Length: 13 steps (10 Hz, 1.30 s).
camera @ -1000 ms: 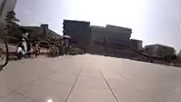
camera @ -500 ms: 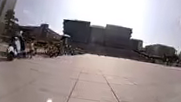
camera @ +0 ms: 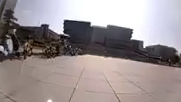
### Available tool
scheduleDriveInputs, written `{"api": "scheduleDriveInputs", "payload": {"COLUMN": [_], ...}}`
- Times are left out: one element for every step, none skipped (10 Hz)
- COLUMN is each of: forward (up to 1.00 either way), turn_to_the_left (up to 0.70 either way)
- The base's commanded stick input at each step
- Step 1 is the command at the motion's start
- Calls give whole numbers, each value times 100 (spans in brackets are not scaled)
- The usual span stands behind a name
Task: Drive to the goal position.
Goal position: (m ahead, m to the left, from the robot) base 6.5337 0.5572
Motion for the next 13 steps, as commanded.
{"api": "scheduleDriveInputs", "payload": {"forward": [100, 100, 100, 100, 100, 100, 100, 100, 100, 100, 100, 100, 100], "turn_to_the_left": [0, 0, 0, 0, 0, 0, 0, 0, 0, -3, -23, -32, -39]}}
